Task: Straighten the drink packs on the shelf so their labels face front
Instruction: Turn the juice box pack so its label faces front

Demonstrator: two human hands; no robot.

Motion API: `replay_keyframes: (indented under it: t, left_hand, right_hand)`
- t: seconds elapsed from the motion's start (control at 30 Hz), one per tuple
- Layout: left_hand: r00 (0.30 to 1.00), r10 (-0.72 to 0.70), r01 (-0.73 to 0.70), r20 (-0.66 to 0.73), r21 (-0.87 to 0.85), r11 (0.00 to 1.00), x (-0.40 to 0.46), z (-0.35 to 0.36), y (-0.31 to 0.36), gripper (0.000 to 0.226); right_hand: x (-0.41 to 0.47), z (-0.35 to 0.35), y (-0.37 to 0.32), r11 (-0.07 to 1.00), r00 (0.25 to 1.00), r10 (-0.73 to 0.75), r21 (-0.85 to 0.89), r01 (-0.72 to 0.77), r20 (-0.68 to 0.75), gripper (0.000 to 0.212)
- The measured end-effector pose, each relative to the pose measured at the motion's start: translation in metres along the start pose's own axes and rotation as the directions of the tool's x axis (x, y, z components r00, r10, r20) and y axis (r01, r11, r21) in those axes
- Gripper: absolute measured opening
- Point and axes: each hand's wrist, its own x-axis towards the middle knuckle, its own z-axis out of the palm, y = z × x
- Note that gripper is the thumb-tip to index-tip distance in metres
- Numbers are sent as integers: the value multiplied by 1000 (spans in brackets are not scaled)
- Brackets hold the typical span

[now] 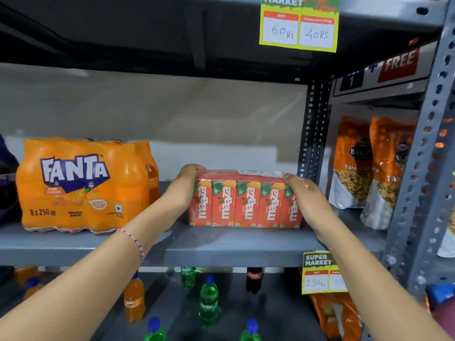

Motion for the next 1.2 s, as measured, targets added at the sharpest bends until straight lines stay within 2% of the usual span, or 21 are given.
replay_keyframes:
  t: [0.17,0.5,0.67,0.83,1.0,1.2]
  left_hand:
    - [999,40,-41,-17,-33,999,-12,-7,-11,33]
    - [994,85,-98,-69,-226,969,-29,-3,-19,32]
    - [994,51,-80,-98,-317,945,-32,4,-22,27]
    - [996,60,-77,-60,-360,930,-36,18,-19,29]
    - [997,79,-66,12,-425,903,-43,45,-13,13]
    - [991,127,-128,-28,-402,907,-41,61,-18,17]
  right_hand:
    - [-17,0,-6,1000,999,-4,15,5,-38,39]
    - [-34,-6,-7,998,998,-61,-6,61,-33,41]
    - [-37,-4,-7,998,999,-47,50,48,-25,40]
    - [-38,-6,-4,990,992,-27,134,43,-120,35]
    - [-35,-23,1,985,973,21,174,20,-229,46]
    - [-42,-29,6,970,937,-7,224,91,-349,36]
